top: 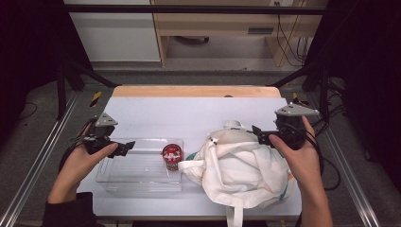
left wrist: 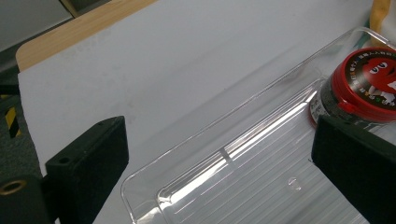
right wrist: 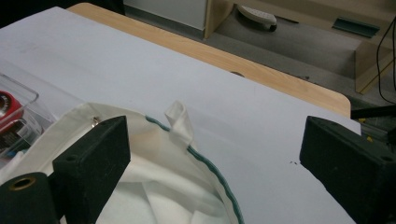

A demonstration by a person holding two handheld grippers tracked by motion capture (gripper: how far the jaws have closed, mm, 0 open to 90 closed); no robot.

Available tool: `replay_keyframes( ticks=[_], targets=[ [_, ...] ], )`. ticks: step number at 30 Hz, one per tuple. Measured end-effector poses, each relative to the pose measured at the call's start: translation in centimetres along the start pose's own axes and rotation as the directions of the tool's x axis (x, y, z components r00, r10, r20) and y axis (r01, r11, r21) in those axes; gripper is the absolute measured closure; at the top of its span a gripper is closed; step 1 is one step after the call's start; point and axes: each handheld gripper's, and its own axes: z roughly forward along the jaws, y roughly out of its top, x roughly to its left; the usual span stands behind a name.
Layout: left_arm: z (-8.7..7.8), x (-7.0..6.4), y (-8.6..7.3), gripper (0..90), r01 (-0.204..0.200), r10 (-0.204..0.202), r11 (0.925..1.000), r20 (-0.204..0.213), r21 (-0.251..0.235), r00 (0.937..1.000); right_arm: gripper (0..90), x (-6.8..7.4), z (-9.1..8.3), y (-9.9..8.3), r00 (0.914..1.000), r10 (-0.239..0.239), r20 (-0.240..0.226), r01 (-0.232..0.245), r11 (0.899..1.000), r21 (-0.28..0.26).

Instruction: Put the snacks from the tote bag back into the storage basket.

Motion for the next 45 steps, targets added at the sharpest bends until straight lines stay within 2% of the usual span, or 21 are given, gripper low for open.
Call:
replay_keyframes(
  ticks=[6,11,17,22,30,39,45],
  targets=[
    [-0.3,0.4,-0.5,4.1,0.017,-0.017,0.9999,-0.005,0.003,0.9998,9.5,-1.5,-0.8,-1.3,0.9989,0.043,0.019,-0.043,0.999,0.007],
    [-0.5,0.7,-0.9,4.1,0.028,-0.027,0.9994,-0.035,0.019,0.9990,9.5,-2.6,-1.3,-1.9,0.9967,0.070,0.040,-0.070,0.998,0.002],
    [-0.9,0.9,-1.3,4.1,0.030,-0.029,0.9989,-0.050,0.036,0.9983,9.5,-3.9,-1.6,-2.8,0.9935,0.100,0.054,-0.100,0.995,-0.003],
    [-0.8,1.4,-1.7,4.1,0.049,-0.046,0.9976,-0.058,0.049,0.9973,9.3,-4.8,-1.4,-3.7,0.9893,0.127,0.071,-0.129,0.992,0.017],
    [-0.3,1.6,-2.2,4.1,0.057,-0.054,0.9961,-0.056,0.068,0.9970,8.8,-5.2,-1.1,-5.2,0.9869,0.145,0.070,-0.149,0.988,0.044],
    [-0.1,2.0,-3.5,4.1,0.085,-0.079,0.9924,-0.070,0.090,0.9944,8.4,-4.5,-0.2,-6.7,0.9897,0.136,0.045,-0.139,0.987,0.083],
    [0.6,2.2,-3.8,4.1,0.097,-0.091,0.9898,-0.062,0.104,0.9939,8.0,-5.0,0.0,-7.7,0.9857,0.162,0.047,-0.166,0.981,0.097]
  ],
)
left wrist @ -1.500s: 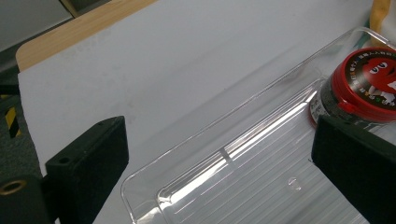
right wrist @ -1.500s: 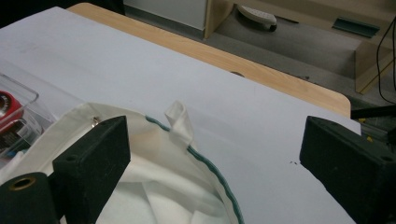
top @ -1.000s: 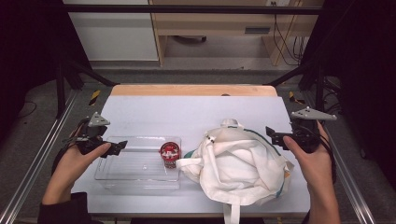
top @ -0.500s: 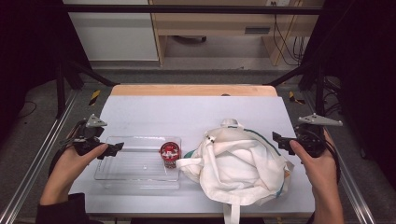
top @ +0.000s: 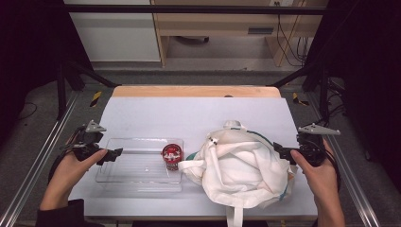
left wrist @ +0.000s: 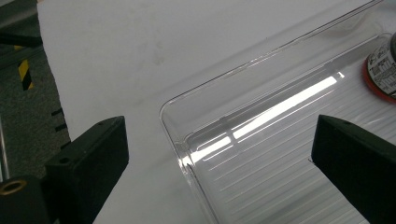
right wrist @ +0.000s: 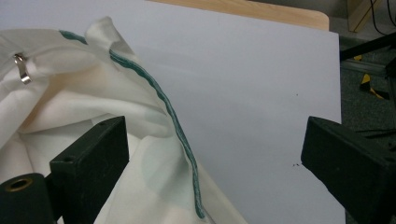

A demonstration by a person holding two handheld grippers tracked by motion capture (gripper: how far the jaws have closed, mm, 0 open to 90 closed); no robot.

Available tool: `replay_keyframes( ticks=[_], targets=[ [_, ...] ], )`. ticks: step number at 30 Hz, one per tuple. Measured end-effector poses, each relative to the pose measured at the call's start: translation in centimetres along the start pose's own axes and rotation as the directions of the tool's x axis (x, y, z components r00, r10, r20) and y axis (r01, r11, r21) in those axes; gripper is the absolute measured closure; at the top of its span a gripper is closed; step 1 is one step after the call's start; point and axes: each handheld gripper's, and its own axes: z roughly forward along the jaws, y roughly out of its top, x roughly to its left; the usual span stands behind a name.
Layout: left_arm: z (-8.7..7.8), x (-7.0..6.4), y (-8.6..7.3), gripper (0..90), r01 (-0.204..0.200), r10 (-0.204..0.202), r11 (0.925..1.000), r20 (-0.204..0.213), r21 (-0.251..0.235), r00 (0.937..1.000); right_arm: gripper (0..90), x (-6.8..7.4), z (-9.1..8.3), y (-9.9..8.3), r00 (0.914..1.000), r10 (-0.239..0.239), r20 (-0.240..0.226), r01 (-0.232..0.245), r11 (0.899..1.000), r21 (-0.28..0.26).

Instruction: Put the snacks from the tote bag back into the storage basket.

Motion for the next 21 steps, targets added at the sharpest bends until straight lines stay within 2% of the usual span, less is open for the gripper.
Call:
replay_keyframes(
  ticks=[5,9,14,21],
  targets=[
    [0.4,0.1,-0.1,4.1,-0.001,0.001,1.0000,0.002,0.008,1.0000,7.8,-0.4,0.8,-0.7,0.9998,0.020,-0.008,-0.020,0.999,0.028],
    [0.8,0.3,-0.3,4.1,0.017,-0.017,0.9998,0.004,0.012,0.9998,7.3,-0.1,1.7,-1.1,0.9993,0.010,-0.036,-0.008,0.999,0.053],
    [1.1,0.5,-0.5,4.1,0.017,-0.017,0.9997,0.015,0.019,0.9997,7.0,0.1,3.0,-1.8,0.9980,0.014,-0.062,-0.008,0.995,0.099],
    [1.4,0.8,-0.6,4.2,0.032,-0.032,0.9993,0.018,0.020,0.9993,7.3,0.2,4.0,-2.4,0.9979,0.003,-0.065,0.006,0.990,0.142]
  ],
)
